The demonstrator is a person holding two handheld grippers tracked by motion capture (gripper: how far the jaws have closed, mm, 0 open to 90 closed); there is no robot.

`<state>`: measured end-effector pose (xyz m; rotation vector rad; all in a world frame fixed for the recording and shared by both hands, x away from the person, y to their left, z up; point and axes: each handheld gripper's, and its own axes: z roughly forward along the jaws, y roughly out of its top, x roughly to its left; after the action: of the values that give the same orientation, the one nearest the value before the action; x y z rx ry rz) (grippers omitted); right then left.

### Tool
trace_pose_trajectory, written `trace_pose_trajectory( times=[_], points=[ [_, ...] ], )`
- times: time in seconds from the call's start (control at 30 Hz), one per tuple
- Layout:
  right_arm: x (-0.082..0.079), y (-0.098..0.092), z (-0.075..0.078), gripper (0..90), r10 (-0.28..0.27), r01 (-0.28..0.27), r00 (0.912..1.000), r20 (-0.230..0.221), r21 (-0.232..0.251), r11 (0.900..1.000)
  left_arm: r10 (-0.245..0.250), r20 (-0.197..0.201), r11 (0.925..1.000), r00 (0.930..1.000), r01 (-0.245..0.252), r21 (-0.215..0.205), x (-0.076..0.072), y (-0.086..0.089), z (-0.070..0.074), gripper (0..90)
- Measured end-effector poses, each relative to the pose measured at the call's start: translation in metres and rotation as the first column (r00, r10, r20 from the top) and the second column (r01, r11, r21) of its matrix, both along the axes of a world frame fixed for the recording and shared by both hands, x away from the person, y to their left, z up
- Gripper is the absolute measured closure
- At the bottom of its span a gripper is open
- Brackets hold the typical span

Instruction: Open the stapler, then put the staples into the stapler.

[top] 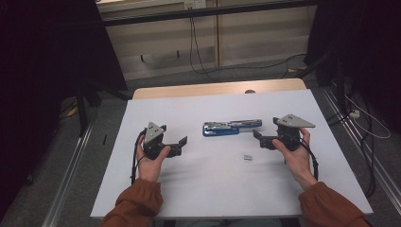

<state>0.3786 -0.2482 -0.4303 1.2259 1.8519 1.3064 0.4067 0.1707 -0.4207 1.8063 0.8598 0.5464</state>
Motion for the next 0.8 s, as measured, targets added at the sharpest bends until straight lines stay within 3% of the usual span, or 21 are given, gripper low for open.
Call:
trace_pose_trajectory(
  times=[0.33,0.5,0.63,0.7,0.77,0.8],
  points=[
    [-0.006,0.0,0.002,6.9,0.034,-0.035,0.9985,-0.044,-0.03,0.999,0.003,-0.002,1.0,1.0,-0.003,0.003,-0.008,0.008,-0.002,4.8],
    [-0.008,0.001,0.004,9.0,0.092,-0.098,0.9919,-0.087,-0.065,0.993,0.002,0.006,1.0,1.0,-0.002,0.005,-0.012,0.009,-0.003,4.7],
    [-0.008,0.004,0.006,10.5,0.139,-0.147,0.9826,-0.124,-0.063,0.987,0.003,-0.003,1.0,1.0,-0.003,-0.003,-0.015,0.014,-0.003,4.6],
    [-0.008,0.006,0.009,11.0,0.175,-0.187,0.9719,-0.158,-0.066,0.98,-0.008,-0.001,0.9999,1.0,0.008,-0.011,-0.018,0.019,0.0,4.4],
    [-0.009,0.008,0.011,13.6,0.223,-0.237,0.9557,-0.192,-0.051,0.97,0.015,0.023,0.9999,0.9996,-0.015,-0.008,-0.022,0.023,0.001,4.1],
    [-0.009,0.009,0.011,13.2,0.232,-0.248,0.9521,-0.198,-0.055,0.967,0.022,0.033,0.9997,0.9992,-0.022,-0.008,-0.024,0.025,0.001,3.8]
  ],
)
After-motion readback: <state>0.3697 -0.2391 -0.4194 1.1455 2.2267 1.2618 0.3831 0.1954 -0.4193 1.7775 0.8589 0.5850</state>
